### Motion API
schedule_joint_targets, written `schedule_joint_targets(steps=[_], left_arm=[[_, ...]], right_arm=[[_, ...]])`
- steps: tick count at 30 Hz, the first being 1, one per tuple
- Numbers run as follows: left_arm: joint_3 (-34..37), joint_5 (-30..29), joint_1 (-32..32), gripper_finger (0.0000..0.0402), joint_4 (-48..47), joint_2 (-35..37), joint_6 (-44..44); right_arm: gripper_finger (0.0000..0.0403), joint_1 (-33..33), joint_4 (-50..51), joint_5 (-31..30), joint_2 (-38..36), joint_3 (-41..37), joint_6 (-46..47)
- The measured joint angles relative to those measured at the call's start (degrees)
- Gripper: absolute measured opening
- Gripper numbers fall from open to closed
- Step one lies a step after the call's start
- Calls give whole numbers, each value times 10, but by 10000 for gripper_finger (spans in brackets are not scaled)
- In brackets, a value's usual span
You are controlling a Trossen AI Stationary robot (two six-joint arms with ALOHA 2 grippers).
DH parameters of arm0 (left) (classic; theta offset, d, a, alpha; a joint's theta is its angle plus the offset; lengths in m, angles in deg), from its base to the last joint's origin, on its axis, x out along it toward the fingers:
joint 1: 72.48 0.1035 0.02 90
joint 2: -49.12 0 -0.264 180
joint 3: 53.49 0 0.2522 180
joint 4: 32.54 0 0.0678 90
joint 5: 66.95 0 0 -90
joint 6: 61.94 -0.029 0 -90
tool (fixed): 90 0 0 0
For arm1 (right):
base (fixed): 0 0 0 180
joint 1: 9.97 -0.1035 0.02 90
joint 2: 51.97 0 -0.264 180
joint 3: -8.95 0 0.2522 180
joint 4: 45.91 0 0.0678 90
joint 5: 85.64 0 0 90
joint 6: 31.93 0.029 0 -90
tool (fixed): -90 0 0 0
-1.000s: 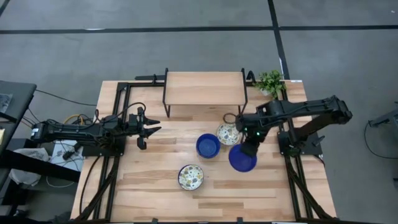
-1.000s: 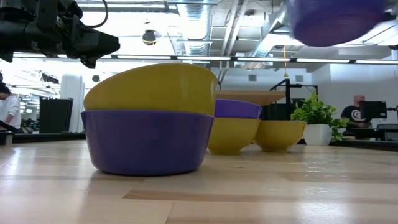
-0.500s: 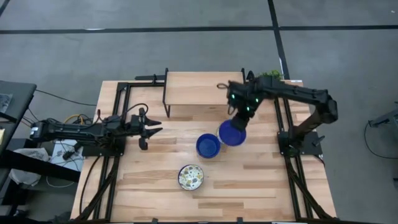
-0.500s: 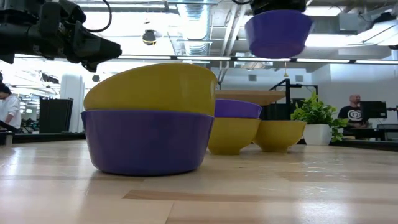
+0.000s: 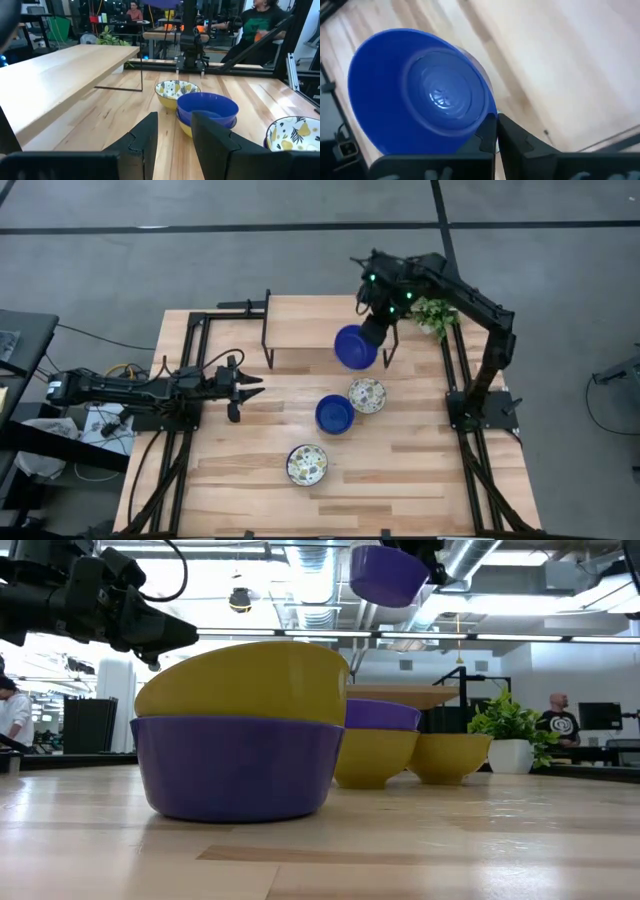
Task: Pick & Place Mini bowls
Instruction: Put the top blue bowl on the shelf
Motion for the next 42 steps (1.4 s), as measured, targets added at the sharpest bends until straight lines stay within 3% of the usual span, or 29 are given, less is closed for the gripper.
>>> schedule_joint_targets(steps=[22, 42], left_arm=[[0, 0, 0, 116, 4, 0, 0], [0, 0, 0, 116, 4, 0, 0]], right_arm=[[0, 159, -1, -54, 8, 17, 15], [0, 165, -1, -51, 121, 17, -28]])
